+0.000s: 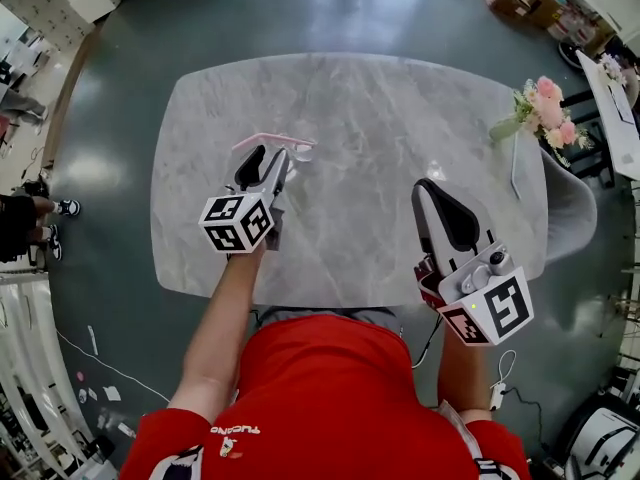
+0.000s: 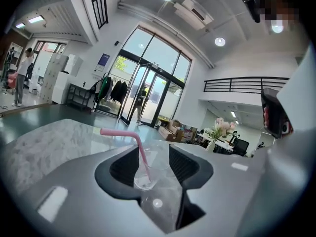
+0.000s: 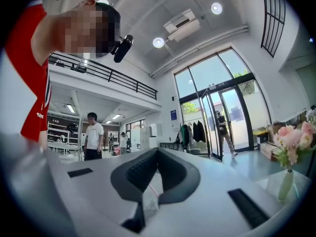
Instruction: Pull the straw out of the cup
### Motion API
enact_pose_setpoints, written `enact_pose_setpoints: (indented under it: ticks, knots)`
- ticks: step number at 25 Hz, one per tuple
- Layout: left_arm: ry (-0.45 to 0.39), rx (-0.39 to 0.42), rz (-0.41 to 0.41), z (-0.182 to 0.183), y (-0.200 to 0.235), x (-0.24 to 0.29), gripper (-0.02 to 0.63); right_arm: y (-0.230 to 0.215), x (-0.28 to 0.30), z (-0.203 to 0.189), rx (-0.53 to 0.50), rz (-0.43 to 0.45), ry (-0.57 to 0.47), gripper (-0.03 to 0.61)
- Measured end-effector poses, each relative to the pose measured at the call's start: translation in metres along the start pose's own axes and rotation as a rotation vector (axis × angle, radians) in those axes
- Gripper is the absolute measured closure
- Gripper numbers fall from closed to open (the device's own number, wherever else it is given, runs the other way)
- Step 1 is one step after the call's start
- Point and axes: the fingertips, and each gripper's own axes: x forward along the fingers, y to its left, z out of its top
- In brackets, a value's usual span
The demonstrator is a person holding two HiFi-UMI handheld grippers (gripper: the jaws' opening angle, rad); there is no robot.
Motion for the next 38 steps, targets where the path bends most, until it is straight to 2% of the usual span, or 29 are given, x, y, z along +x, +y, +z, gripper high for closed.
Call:
enact_pose_setpoints:
  ticks: [17, 19, 22, 25, 31, 38]
  knots:
    - [0.048, 0.036, 0.013, -0.003, 0.025, 0.050, 0.445, -0.017, -0.004, -0.019, 0.029, -0.056, 0.045, 0.577]
    - [0.049, 0.047, 0.010, -0.003, 0.023, 0.052, 0.476, -0.019, -0.006, -0.020, 0.031, -0.061, 0.046, 0.577]
    - [0.050, 0.064, 0.013, -0.004, 0.021, 0.053, 0.565, -0.020, -0.008, -0.020, 0.032, -0.066, 0.047, 0.577]
    - [0.046, 0.072, 0.004, -0.002, 0.019, 0.052, 0.574, -0.019, -0.007, -0.019, 0.033, -0.065, 0.046, 0.577]
    - [0.007, 0.134, -0.040, 0.016, 0.002, 0.043, 0.577, -0.015, -0.005, -0.020, 0.033, -0.058, 0.043, 0.577]
    - [-0.098, 0.254, -0.113, 0.063, -0.041, 0.011, 0.577, -0.013, -0.004, -0.018, 0.035, -0.048, 0.028, 0.577]
